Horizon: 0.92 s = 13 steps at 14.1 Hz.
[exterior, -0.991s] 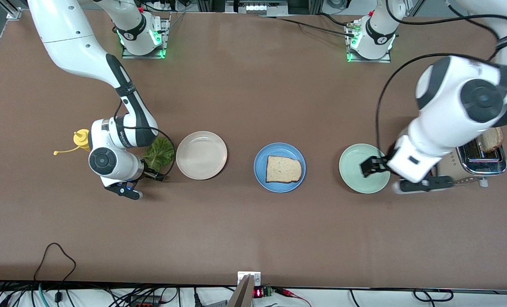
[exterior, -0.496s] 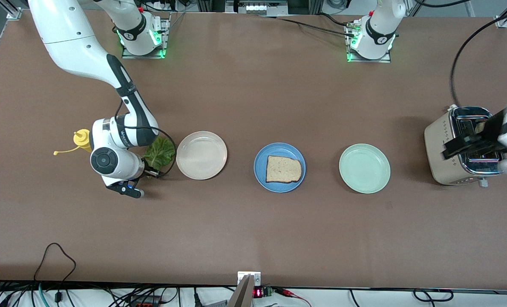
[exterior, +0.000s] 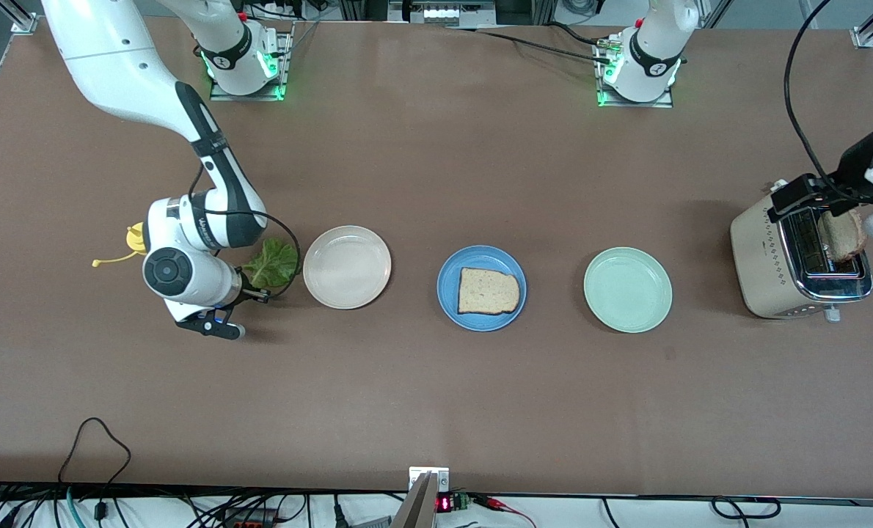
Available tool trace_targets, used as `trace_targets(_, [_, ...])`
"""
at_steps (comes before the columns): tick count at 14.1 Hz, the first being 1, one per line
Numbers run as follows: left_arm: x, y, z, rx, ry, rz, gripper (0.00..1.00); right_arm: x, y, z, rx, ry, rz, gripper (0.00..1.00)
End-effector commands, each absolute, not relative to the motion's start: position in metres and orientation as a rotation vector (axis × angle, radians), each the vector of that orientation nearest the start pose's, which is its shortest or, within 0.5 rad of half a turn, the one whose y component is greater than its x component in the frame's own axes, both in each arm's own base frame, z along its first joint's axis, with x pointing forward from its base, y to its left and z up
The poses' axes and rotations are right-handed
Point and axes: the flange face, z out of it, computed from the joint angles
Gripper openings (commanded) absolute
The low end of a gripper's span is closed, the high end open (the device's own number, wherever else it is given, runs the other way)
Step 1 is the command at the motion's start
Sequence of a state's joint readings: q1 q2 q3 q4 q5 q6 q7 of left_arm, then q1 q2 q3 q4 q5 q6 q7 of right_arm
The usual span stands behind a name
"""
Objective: Make sandwich in blue plate with both arms
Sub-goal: 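Carry the lettuce with the right gripper and place it on the bread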
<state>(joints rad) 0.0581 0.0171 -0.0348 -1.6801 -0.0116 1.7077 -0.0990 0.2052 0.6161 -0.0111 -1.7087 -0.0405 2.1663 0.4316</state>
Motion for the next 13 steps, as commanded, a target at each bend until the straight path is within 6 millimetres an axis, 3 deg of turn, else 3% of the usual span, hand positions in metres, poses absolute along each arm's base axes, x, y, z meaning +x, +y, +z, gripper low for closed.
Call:
trace_targets(1, [0.546,0.009,0.574,-3.153,-0.169,-0.028,1.0,0.641,0.117,0.265,-3.197,0.306,0.213,0.0])
trace_targets(5, [0.541,0.013,0.571,-3.15,-0.177,0.054,1.0,0.634,0.131,0.333,-3.068,0.406,0.192,0.0])
trace_targets(8, [0.541,0.009,0.576,-3.149,-0.165,0.044,1.0,0.629,0.18,0.355,-3.026,0.328,0.157,0.0])
trace_targets(10, [0.541,0.009,0.578,-3.151,-0.163,0.037,1.0,0.626,0.235,0.363,-3.01,0.429,0.141,0.0])
trace_targets(13, [0.541,0.009,0.58,-3.15,-0.071,0.027,1.0,0.631,0.291,0.355,-2.948,0.698,0.124,0.0])
